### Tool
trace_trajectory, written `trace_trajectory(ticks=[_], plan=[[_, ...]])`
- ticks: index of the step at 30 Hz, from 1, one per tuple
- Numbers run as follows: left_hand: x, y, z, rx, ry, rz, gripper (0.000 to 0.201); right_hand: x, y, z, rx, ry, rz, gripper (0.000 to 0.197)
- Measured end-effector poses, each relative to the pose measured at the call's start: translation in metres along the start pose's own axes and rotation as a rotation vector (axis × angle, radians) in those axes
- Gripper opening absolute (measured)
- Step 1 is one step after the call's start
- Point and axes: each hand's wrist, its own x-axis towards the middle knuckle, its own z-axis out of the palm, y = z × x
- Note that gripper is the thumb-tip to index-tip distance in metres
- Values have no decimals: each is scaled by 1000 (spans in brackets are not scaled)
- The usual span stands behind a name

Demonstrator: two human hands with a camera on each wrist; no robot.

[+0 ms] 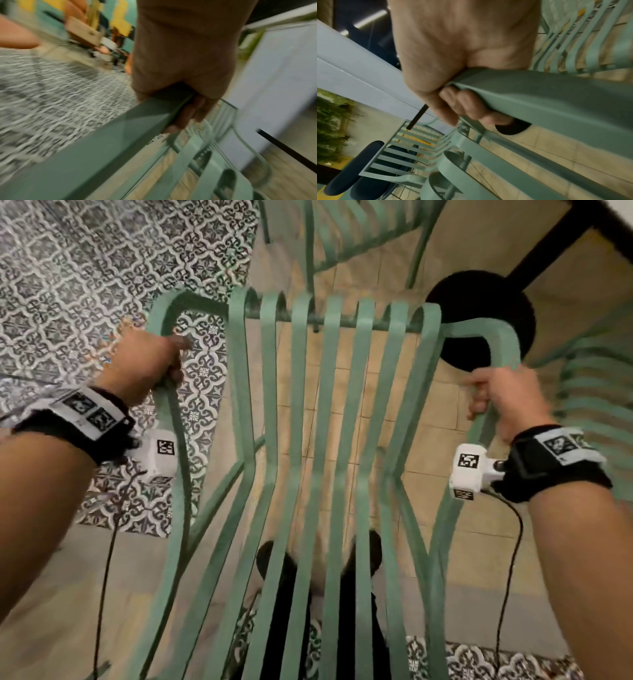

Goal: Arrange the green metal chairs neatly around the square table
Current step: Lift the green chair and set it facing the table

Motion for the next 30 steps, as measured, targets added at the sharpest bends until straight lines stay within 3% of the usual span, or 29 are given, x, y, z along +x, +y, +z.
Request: trace_trajectory(ticks=[3, 7, 10, 13, 17, 20, 25, 30], plan=[[-25, -54, 10, -32, -26, -48, 24, -22, 56, -7, -46, -9, -49, 16], [-77, -160, 31, 85, -43, -233, 26, -63, 150, -16, -177, -18, 96, 24], [-92, -185, 40, 114, -24, -321, 19, -67, 172, -14, -123, 39, 168, 24], [-80, -166, 41, 78, 1, -274, 24, -55, 148, -9, -54, 86, 141, 20], [-59, -104, 27, 312, -46, -185, 18, -45, 108, -17, -11, 86, 143, 11], [-45, -54, 34, 344, -94, -146, 20, -40, 93, -31, 13, 106, 185, 3], [-9, 2, 66, 473, -96, -131, 25, -28, 95, -44, 35, 155, 280, 11], [48, 15, 107, 643, -222, -128, 31, 3, 110, -38, 18, 194, 379, 7]])
